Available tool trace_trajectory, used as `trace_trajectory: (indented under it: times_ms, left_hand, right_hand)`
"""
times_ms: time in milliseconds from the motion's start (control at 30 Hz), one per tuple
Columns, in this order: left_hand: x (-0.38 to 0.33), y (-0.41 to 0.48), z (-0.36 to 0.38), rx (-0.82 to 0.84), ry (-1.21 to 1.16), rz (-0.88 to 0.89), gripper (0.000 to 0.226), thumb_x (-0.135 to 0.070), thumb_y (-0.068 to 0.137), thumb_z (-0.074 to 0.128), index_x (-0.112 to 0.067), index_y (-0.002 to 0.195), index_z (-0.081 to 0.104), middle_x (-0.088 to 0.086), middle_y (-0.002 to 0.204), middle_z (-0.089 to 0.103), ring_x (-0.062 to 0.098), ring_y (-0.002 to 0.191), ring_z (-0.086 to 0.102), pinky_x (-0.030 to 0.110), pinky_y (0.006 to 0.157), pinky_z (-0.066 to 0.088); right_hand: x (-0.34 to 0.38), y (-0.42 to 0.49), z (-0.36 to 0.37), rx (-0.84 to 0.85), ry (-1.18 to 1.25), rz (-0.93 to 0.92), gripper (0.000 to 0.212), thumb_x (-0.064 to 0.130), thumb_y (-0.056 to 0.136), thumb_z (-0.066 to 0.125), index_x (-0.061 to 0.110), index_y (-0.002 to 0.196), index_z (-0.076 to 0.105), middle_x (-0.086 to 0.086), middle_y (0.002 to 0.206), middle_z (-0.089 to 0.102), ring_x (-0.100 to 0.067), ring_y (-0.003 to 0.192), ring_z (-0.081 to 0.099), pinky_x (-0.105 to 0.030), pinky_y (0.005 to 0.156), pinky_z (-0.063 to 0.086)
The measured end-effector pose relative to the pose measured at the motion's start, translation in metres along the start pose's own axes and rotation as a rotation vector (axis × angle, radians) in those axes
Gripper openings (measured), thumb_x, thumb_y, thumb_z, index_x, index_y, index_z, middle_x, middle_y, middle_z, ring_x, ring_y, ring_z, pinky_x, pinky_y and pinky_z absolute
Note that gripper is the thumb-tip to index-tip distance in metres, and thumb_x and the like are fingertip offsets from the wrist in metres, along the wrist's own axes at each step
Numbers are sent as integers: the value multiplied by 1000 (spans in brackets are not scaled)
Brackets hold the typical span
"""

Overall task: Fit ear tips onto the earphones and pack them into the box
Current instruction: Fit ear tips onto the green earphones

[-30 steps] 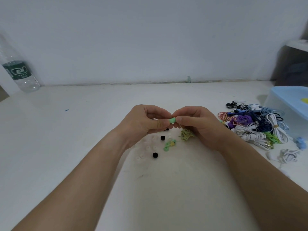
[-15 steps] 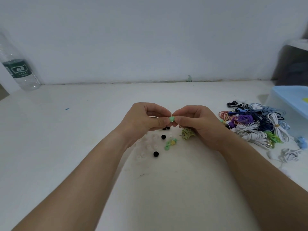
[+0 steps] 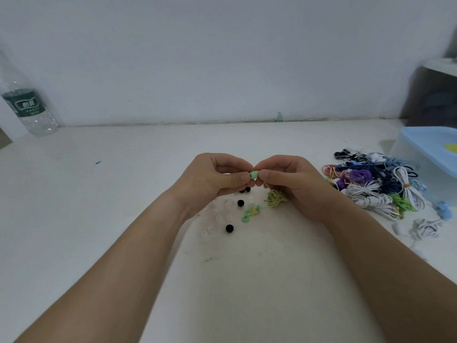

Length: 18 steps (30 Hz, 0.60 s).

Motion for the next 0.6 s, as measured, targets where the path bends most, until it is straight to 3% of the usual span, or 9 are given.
trace_trajectory:
  times_ms: [367,600]
  left_hand:
    - [0,0,1,-14,-11,13,29,-15,68,78,-6,95,74,20,101,75,35,99,73,31,86,59]
    - [2,0,1,-53,10,26,13,-4,78,77,-7,91,76,20,101,75,36,99,73,36,89,58]
  right_hand:
    - [-1,0,-1,31,38,-22,10,12,82,73,14,90,78,-11,84,73,-19,80,61,-27,74,46]
    - [0,-1,-1,28,66,-37,14,11,80,70,7,93,74,-8,80,74,-15,76,65,-21,71,49]
Point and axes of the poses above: each hand's wrist, its own y-axis towards the middle knuckle, its own z-axis out of the palm, x = y × z, the point moved 3 cm from there along y, towards the middle knuckle
